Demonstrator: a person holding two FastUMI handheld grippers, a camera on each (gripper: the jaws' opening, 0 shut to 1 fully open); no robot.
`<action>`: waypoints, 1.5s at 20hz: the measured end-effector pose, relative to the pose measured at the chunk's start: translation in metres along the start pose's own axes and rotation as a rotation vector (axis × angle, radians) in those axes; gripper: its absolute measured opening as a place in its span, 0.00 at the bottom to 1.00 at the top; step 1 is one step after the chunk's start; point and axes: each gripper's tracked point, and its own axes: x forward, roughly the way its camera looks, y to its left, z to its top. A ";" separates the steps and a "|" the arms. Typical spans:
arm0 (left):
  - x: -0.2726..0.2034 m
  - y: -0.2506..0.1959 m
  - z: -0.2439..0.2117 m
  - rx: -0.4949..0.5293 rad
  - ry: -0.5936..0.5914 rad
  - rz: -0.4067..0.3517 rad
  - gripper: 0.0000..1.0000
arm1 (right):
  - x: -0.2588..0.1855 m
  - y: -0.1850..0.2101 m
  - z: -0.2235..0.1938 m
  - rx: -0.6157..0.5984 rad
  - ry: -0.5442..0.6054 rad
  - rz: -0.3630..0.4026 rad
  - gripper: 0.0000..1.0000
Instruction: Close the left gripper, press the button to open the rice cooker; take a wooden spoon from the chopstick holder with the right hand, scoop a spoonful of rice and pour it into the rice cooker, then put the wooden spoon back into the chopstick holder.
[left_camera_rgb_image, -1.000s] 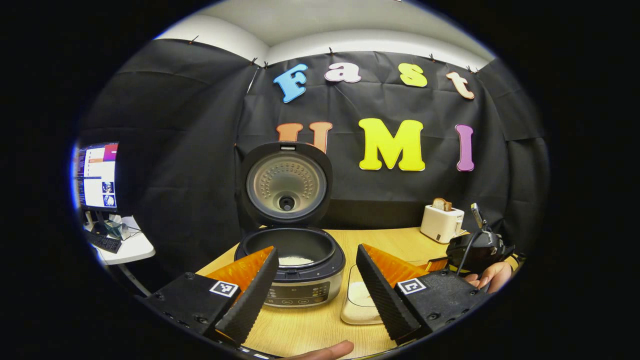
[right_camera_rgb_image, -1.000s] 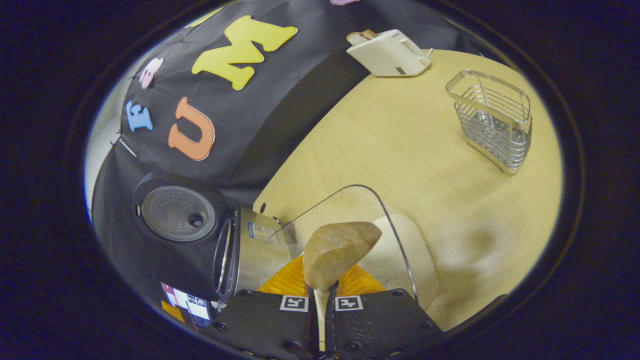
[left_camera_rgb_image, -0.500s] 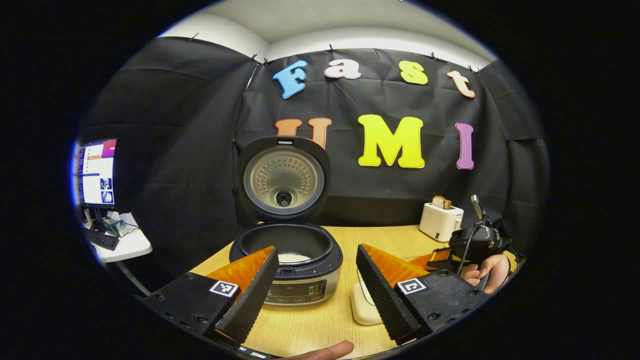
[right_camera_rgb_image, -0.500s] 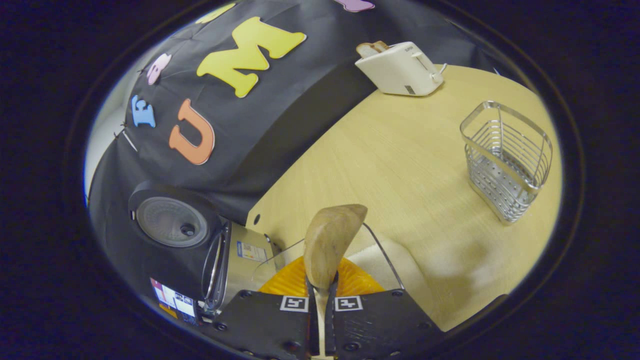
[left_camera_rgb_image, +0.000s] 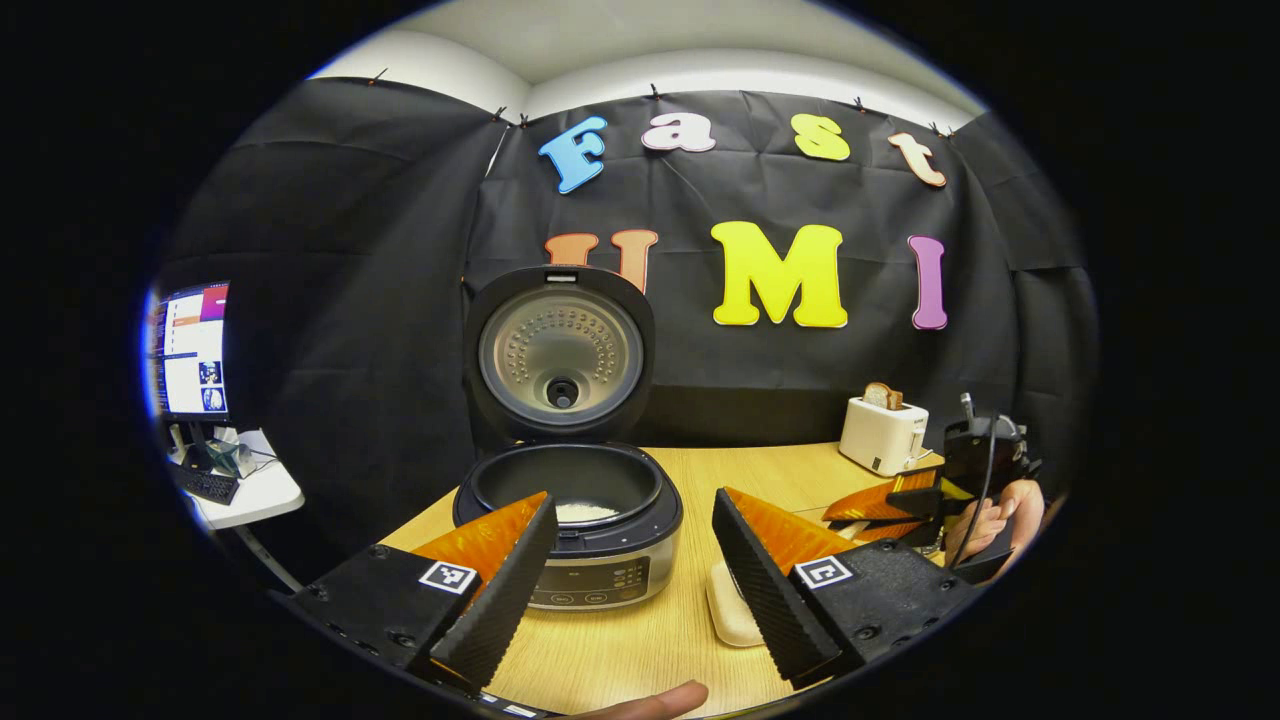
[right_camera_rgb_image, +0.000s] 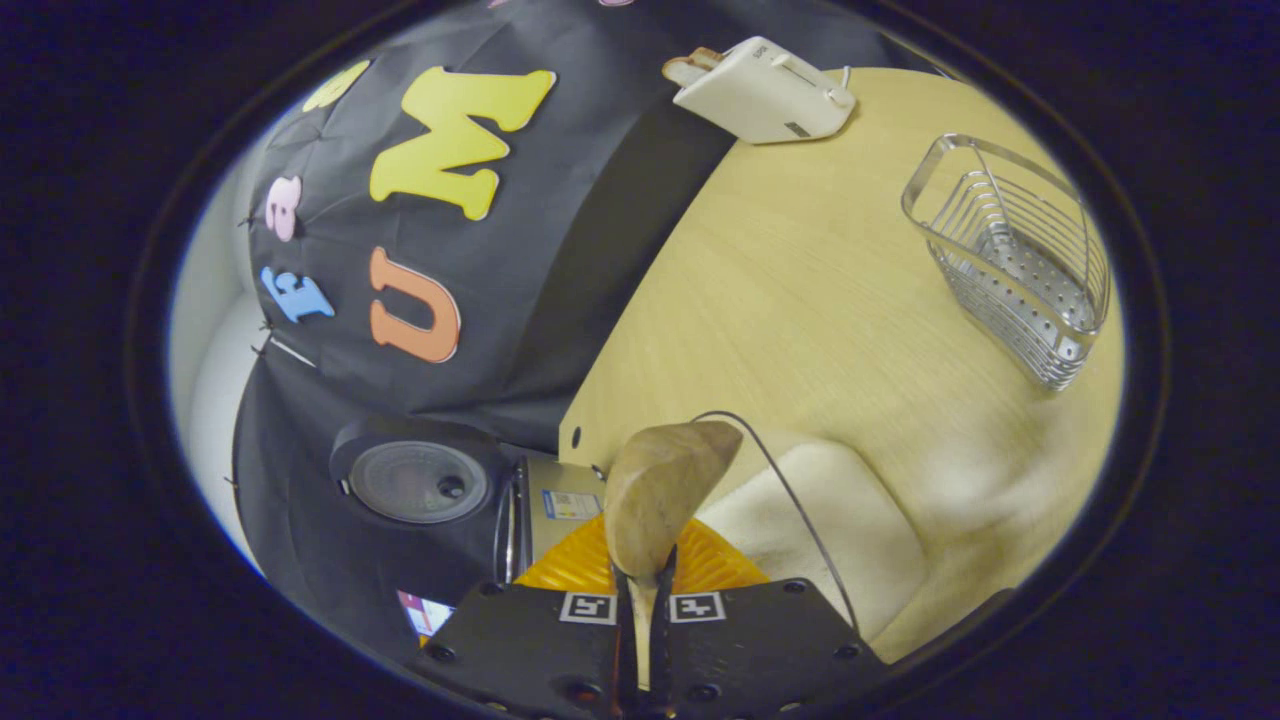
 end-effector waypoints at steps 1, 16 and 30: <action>0.000 0.002 -0.001 0.002 0.000 0.003 0.99 | -0.005 0.005 0.003 0.019 -0.012 0.016 0.05; -0.012 0.022 0.008 -0.056 -0.019 -0.017 0.96 | -0.037 0.093 0.010 0.062 -0.006 0.146 0.05; -0.012 0.063 -0.006 0.015 0.014 0.059 0.99 | 0.023 0.219 -0.017 -0.241 -0.133 0.082 0.04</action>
